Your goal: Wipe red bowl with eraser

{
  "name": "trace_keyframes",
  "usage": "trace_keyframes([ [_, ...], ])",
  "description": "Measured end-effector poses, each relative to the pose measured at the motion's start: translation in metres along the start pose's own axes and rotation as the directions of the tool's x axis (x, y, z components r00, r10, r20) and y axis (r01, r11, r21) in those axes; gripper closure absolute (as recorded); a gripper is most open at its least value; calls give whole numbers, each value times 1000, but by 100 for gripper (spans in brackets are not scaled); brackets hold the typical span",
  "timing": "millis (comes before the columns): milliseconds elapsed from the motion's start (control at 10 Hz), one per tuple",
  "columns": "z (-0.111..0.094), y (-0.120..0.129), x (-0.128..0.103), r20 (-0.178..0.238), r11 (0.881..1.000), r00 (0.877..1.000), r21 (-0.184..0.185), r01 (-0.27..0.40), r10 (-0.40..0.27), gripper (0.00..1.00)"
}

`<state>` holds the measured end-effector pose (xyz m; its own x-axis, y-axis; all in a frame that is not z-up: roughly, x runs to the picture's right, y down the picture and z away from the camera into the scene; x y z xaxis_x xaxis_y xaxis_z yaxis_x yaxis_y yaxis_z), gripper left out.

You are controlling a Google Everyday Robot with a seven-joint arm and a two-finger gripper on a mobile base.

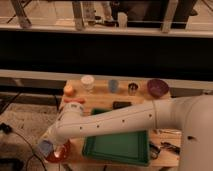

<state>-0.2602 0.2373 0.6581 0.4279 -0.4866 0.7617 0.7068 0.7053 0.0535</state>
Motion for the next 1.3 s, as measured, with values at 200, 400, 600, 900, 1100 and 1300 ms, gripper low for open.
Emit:
trace_keyframes([
  [200, 1, 0, -2, 20, 1000, 1000, 0, 8, -8, 78],
  [400, 2, 0, -2, 34, 1000, 999, -1, 10, -10, 61],
  [600, 2, 1, -1, 42, 1000, 999, -2, 8, -8, 39],
  [900, 1, 2, 2, 41, 1000, 999, -7, 6, -6, 20],
  [1100, 1, 2, 3, 41, 1000, 999, -9, 6, -5, 20],
  [1300, 1, 2, 3, 39, 1000, 999, -11, 8, -8, 20],
])
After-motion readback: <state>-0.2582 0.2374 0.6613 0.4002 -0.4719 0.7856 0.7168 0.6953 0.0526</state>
